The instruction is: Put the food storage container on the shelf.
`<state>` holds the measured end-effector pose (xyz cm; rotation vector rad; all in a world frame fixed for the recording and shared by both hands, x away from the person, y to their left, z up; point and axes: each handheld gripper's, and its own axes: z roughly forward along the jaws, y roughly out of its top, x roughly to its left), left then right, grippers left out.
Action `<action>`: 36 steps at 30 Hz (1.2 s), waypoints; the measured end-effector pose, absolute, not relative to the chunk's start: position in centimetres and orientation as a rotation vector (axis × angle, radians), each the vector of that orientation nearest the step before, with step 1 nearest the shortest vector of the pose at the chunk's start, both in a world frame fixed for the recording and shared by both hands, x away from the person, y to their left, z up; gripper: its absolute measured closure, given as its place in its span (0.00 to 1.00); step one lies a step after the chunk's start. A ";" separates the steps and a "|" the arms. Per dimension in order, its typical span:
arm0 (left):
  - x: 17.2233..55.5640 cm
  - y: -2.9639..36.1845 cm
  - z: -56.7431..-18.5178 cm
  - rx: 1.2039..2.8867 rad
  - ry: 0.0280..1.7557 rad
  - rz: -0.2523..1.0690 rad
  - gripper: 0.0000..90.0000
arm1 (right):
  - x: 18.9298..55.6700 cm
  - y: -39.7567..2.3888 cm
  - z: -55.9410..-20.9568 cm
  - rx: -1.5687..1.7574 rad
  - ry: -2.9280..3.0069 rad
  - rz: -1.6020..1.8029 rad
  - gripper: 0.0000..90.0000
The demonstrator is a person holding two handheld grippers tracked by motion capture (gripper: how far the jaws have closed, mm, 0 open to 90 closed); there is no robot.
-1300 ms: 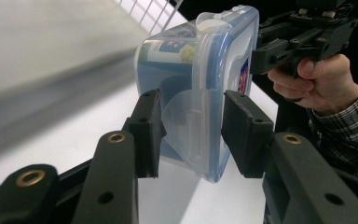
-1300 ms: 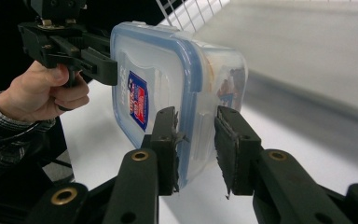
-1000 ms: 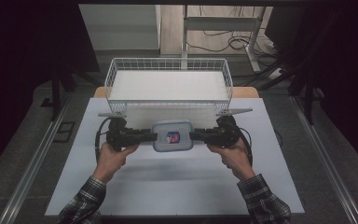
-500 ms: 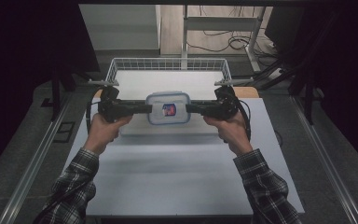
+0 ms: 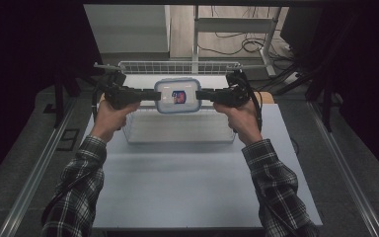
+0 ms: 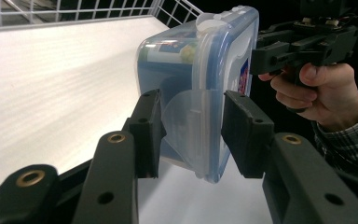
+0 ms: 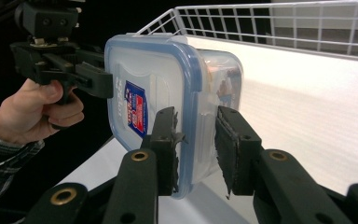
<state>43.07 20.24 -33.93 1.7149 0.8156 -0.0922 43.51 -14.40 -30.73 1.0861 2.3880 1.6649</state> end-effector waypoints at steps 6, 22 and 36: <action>44.3 19.8 -34.2 1.711 0.849 -0.082 0.65 | 44.9 -14.5 -31.4 1.133 2.374 1.649 0.76; 45.2 18.8 -34.6 1.701 0.902 -0.011 0.54 | 46.0 -14.2 -32.5 1.175 2.349 1.648 0.69; 44.7 19.1 -34.3 1.708 0.971 0.115 0.51 | 46.0 -13.9 -32.4 1.168 2.332 1.587 0.68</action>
